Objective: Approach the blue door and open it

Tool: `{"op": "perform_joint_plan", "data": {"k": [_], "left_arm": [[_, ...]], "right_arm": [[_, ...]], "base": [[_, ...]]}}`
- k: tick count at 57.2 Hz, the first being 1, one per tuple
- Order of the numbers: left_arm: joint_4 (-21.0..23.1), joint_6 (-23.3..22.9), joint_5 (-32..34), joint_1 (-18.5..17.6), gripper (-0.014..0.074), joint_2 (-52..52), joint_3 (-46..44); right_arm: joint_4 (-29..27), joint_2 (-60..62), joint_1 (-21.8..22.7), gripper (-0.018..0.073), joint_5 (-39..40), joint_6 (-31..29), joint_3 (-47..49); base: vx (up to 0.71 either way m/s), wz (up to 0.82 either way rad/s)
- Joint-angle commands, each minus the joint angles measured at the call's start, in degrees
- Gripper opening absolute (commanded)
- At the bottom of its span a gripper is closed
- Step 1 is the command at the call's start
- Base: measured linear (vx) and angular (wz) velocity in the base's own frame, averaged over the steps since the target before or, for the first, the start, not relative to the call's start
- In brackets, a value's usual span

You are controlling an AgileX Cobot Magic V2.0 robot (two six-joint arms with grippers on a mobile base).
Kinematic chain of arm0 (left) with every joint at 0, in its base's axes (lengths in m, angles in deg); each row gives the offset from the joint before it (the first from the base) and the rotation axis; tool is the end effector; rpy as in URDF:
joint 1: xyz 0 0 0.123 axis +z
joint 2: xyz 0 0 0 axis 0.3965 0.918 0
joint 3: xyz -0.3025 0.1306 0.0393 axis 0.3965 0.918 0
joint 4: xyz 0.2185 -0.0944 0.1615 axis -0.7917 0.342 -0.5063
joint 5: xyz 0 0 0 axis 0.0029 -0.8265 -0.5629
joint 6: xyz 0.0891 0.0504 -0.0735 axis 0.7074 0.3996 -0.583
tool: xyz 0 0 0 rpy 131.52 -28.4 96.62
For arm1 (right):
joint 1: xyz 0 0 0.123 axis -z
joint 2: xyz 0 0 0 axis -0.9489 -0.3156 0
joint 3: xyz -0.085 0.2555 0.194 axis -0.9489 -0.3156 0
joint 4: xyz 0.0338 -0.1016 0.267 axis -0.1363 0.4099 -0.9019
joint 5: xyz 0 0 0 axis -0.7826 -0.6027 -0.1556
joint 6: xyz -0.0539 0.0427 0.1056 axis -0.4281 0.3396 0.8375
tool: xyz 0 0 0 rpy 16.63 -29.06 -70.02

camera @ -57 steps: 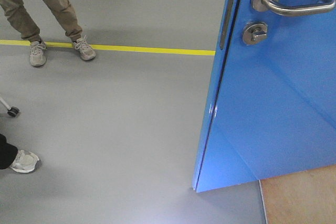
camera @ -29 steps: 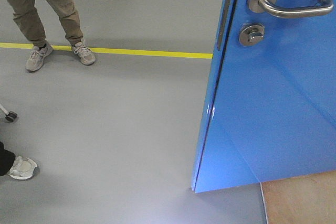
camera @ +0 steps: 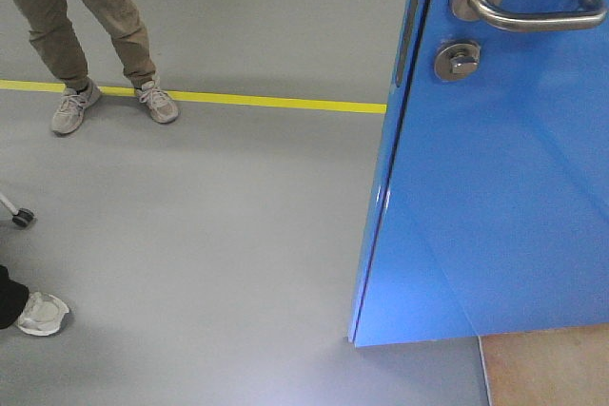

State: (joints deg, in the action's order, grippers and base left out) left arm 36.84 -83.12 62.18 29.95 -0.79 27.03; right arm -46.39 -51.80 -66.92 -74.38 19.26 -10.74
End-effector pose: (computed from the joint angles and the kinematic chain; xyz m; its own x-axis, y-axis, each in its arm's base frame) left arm 0.0750 0.0116 0.1621 -0.2834 0.0116 -0.9589 -0.1250 0.9910 0.0489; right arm 0.3940 0.0045 0.4714 -0.2264 0.9461 -0.2318 0.0352 0.2458 0.9687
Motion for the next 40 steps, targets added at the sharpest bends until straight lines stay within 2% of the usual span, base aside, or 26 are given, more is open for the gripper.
{"op": "perform_joint_plan", "data": {"k": [1, 40], "left_arm": [[0.15, -0.39, 4.61, -0.36, 0.0073, -0.71, -1.52], [0.15, -0.39, 4.61, -0.36, 0.0073, -0.71, -1.52]], "right_arm": [[-1.28, 1.69, 0.08, 0.0008, 2.49, -0.55, 1.98], [-1.28, 1.69, 0.08, 0.0008, 2.49, -0.55, 1.98]], "base": [[0.11, 0.04], [0.13, 0.01]]}}
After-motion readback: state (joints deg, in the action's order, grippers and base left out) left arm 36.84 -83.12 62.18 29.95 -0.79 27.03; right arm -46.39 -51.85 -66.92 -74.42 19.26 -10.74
